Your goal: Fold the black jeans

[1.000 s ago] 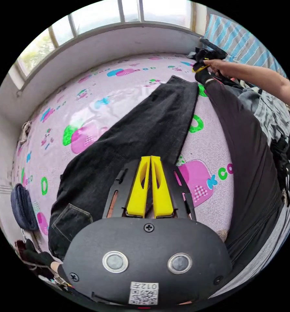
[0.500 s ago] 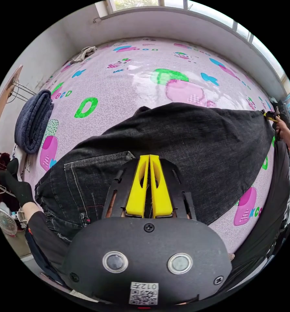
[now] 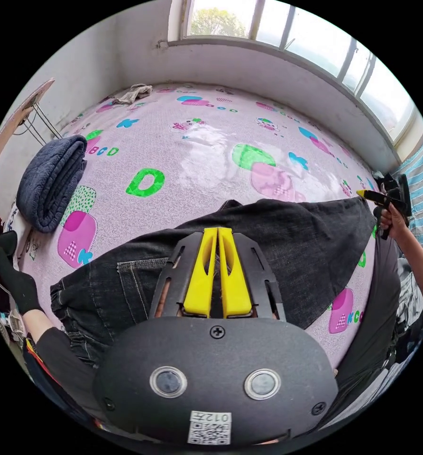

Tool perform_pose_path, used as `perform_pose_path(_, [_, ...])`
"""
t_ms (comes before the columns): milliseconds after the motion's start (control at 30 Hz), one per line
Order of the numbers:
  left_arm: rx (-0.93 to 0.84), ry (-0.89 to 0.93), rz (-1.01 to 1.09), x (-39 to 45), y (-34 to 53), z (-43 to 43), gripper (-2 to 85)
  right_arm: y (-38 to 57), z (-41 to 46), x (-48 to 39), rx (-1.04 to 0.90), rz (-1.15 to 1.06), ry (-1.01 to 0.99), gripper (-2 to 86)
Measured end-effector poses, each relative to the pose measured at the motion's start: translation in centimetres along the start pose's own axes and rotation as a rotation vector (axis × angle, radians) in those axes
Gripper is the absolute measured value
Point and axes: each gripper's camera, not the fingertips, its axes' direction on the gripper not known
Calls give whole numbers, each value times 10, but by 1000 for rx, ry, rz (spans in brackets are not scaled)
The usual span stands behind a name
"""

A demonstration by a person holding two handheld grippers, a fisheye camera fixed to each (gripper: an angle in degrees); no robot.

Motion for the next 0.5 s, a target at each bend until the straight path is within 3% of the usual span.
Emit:
perform_pose_path(167, [-102,17,62,-5,12,16,6,-72,112,-47,-240,-158,-292,44])
perform_pose_path(500, [-46,136,158,39,90,7,6,-149,286,-53,-627,-122,-316,56])
